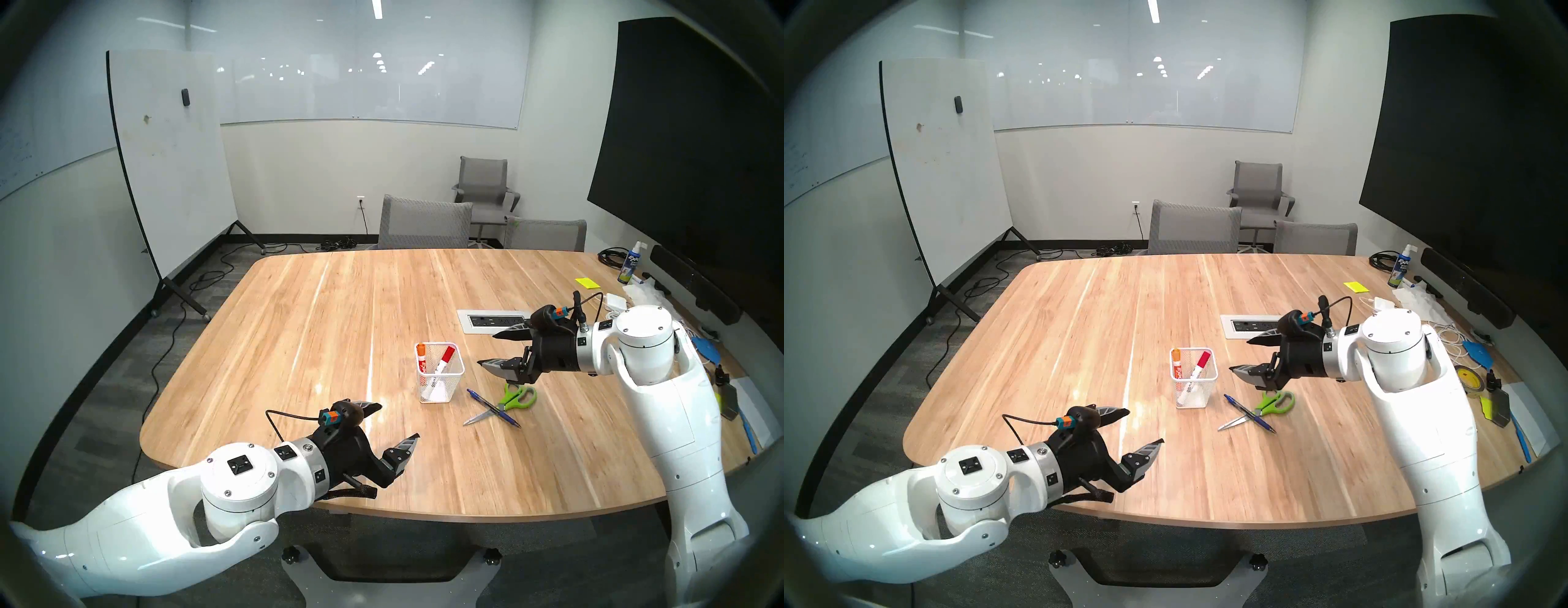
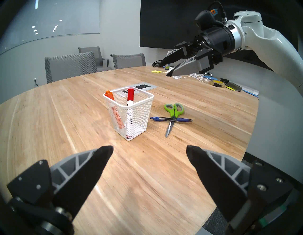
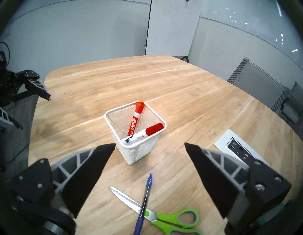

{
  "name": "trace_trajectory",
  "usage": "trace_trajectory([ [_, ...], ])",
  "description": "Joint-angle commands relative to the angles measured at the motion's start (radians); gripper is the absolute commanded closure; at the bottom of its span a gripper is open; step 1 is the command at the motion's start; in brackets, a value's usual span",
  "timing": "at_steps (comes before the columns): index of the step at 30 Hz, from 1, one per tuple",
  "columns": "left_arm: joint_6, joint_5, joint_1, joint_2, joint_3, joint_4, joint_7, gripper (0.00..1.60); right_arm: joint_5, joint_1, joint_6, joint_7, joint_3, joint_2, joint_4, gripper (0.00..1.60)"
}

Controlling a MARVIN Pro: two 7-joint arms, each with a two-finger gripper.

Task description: Place the pen, the marker, and the scissors into the pen holder

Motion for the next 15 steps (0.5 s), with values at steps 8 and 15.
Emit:
trace_trajectory([
  [8,-0.009,0.001,-0.001,-0.001,-0.002,-0.015,-0.002,0.0,-0.069,0.002,0.067,0.065,-0.041,0.085,-0.033,0.0],
  [15,-0.009,0.001,-0.001,-0.001,-0.002,-0.015,-0.002,0.0,-0.1,-0.008,0.099,0.07,-0.06,0.089,-0.046,0.0],
])
